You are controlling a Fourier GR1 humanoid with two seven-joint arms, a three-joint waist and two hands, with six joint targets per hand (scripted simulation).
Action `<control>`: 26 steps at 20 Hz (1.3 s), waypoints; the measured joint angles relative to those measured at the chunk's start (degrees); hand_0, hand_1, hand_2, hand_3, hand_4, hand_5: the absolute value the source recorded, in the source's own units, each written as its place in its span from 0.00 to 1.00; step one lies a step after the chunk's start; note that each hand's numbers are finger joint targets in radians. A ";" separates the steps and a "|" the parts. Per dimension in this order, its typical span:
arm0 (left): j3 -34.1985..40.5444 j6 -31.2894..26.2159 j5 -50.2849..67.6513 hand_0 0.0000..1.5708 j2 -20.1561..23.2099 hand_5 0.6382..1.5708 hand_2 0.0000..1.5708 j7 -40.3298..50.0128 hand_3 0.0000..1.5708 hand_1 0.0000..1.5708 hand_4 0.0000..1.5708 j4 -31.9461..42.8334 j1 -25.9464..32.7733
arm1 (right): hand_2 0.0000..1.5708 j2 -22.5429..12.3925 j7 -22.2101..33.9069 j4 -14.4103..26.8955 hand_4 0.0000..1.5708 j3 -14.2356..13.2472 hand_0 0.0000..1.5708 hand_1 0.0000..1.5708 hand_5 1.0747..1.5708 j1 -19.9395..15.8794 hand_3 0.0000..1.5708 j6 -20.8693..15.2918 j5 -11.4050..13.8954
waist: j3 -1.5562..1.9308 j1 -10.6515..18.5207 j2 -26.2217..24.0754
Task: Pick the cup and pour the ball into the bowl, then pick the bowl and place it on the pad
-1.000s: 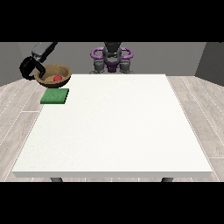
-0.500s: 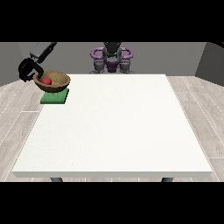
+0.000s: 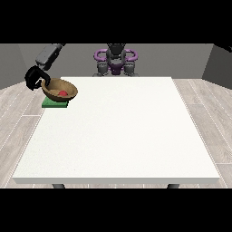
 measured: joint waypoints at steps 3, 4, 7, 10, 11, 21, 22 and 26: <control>0.49 -0.23 0.82 0.00 0.90 0.99 0.00 -0.21 0.00 0.00 0.76 -0.35 -0.17 | 1.00 -1.09 -0.54 1.91 0.12 -2.26 1.00 1.00 0.97 0.03 0.74 0.41 -1.66 | 0.00 0.17 1.01; 0.52 -0.40 0.92 0.00 1.11 0.99 0.00 -0.44 0.00 0.00 0.76 0.06 -0.13 | 1.00 -0.99 -0.37 2.09 0.00 -2.18 1.00 1.00 0.96 0.24 0.74 -0.35 -1.40 | -0.02 0.04 0.93; 0.22 -0.23 1.53 0.00 1.17 0.99 0.00 0.19 0.00 0.00 0.76 -0.47 -0.26 | 0.96 -1.89 -1.43 3.06 0.00 -2.87 0.99 0.99 0.97 0.12 0.59 -2.68 -0.94 | 0.00 0.45 1.14; -0.19 0.22 1.30 0.00 0.97 0.99 0.00 -0.08 0.00 0.00 0.76 -0.28 0.38 | 0.89 -2.39 -0.99 3.18 0.00 -2.90 0.95 0.95 0.95 -0.06 0.51 -4.44 -0.47 | -0.02 0.46 0.30; -0.02 -0.21 1.47 0.00 1.35 0.99 0.00 -0.45 0.00 0.00 0.76 0.36 0.51 | 0.88 -2.24 -1.16 3.11 0.00 -3.12 0.93 0.93 0.94 -0.13 0.51 -4.90 -0.63 | -0.02 0.39 0.42; 0.71 -1.39 1.91 0.00 4.19 1.00 0.00 -4.03 0.00 0.00 0.76 4.03 -0.37 | 0.70 0.25 -3.97 2.11 0.10 -3.88 0.59 0.59 0.88 -3.25 0.66 -9.53 -1.18 | -0.08 1.24 3.84; 1.17 -2.01 2.05 0.00 5.04 1.00 0.00 -4.82 0.00 0.00 0.76 4.85 -0.39 | 0.44 -0.08 -3.92 2.08 0.00 -3.87 0.41 0.41 0.80 -3.40 0.64 -9.35 -1.17 | -0.09 1.31 4.49; 0.76 -2.03 1.94 0.00 5.22 1.00 0.00 -5.74 0.00 0.00 0.77 4.51 -0.53 | 0.00 -1.29 -2.75 2.78 0.00 -1.71 0.00 0.00 0.68 -4.04 0.00 -7.08 0.59 | -0.12 1.97 5.05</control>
